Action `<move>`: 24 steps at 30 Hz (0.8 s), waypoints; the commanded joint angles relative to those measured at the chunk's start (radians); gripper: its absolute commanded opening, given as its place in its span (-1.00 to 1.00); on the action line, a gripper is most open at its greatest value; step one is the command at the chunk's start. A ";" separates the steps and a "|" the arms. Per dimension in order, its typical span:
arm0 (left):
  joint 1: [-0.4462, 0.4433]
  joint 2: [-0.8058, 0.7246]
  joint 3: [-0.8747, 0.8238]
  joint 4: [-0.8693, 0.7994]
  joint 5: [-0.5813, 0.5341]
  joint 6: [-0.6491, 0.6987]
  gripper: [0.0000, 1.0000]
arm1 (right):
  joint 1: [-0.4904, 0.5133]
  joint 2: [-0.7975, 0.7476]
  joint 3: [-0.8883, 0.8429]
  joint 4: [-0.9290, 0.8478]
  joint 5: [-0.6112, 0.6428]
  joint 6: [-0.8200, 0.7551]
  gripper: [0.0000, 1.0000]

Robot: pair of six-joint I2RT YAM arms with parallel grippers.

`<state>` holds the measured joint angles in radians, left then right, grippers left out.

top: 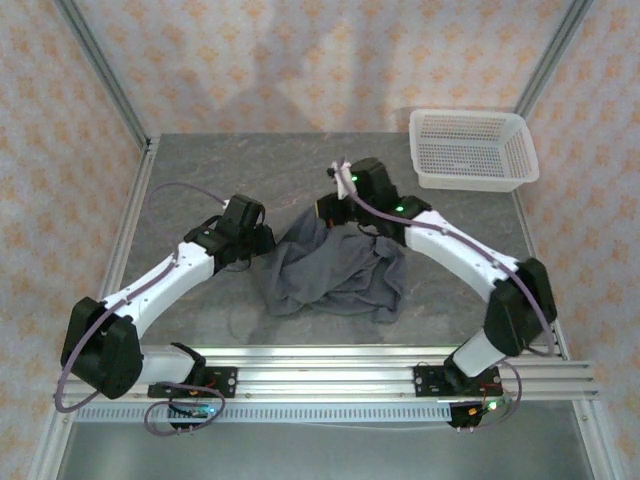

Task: Fold the inside-out t-shirt
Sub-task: Turn the T-shirt inside out at the center of the table.

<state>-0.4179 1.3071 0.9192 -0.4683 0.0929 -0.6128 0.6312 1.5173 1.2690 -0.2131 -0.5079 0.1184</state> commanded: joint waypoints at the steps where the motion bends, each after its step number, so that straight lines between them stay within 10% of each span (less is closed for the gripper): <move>1: 0.008 -0.057 -0.019 -0.002 -0.054 0.048 -0.15 | -0.012 -0.041 -0.023 0.111 -0.110 0.109 -1.00; 9: -0.188 -0.304 -0.048 0.142 -0.084 0.356 -0.08 | -0.014 -0.054 -0.014 0.133 -0.162 0.157 -1.00; 19: -0.249 -0.056 0.060 0.296 -0.026 0.382 -0.13 | -0.014 -0.061 0.000 0.123 -0.224 0.185 -1.00; 24: -0.249 0.027 0.092 0.422 0.152 0.374 0.24 | -0.014 -0.067 -0.008 0.124 -0.228 0.196 -1.00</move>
<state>-0.6632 1.3209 0.9546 -0.1822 0.1265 -0.2577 0.6117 1.4647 1.2537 -0.1318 -0.6971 0.2966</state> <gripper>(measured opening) 0.604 0.040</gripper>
